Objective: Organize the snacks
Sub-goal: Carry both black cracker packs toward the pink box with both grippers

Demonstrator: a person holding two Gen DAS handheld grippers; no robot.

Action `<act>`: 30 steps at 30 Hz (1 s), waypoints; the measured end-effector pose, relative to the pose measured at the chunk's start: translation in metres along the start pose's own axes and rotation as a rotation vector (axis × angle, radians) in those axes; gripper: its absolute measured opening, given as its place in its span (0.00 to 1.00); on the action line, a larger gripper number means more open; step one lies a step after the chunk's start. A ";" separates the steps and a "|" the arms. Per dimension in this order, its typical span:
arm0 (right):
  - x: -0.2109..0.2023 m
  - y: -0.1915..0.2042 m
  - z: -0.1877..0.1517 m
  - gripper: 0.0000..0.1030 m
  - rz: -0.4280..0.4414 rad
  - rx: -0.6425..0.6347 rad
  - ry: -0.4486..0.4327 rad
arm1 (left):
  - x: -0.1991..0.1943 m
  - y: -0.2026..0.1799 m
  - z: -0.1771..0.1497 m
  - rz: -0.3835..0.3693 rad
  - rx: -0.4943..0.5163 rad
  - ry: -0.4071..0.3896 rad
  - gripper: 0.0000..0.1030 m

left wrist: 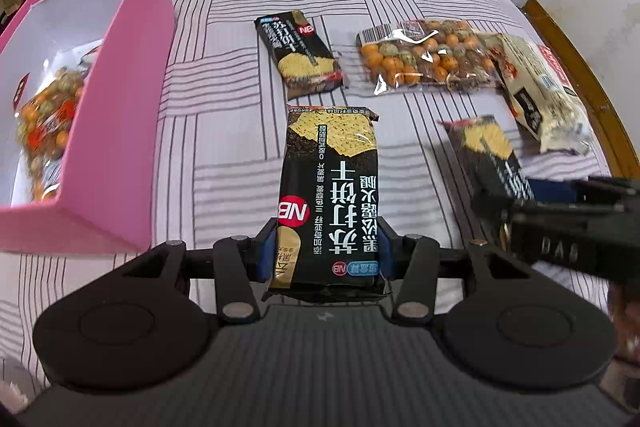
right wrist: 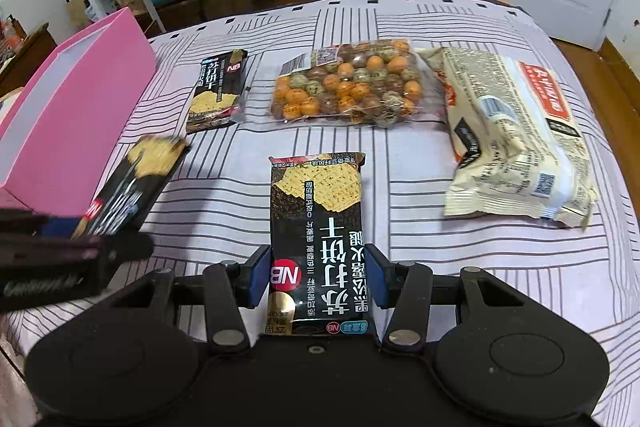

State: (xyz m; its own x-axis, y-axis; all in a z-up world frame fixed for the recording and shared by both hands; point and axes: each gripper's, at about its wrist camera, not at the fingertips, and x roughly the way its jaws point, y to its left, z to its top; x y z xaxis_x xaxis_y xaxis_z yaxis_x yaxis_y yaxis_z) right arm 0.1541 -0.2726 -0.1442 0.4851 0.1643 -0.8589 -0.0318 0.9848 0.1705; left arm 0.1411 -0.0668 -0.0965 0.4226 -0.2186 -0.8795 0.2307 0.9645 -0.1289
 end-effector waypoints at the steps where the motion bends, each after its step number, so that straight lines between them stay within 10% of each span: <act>1: -0.002 0.001 -0.001 0.53 0.002 -0.005 -0.004 | -0.004 0.003 -0.003 -0.003 -0.007 0.000 0.45; 16: -0.049 0.045 -0.027 0.53 0.089 -0.136 -0.056 | -0.057 0.060 -0.051 -0.031 -0.087 0.006 0.45; 30: -0.111 0.123 -0.031 0.53 0.221 -0.300 -0.136 | -0.133 0.113 -0.068 -0.047 -0.178 -0.149 0.45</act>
State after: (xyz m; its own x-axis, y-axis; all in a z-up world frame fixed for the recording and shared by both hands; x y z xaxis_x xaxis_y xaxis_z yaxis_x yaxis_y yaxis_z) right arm 0.0689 -0.1683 -0.0427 0.5483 0.3856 -0.7421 -0.3927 0.9022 0.1786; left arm 0.0512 0.0814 -0.0253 0.5432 -0.2703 -0.7949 0.1001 0.9608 -0.2584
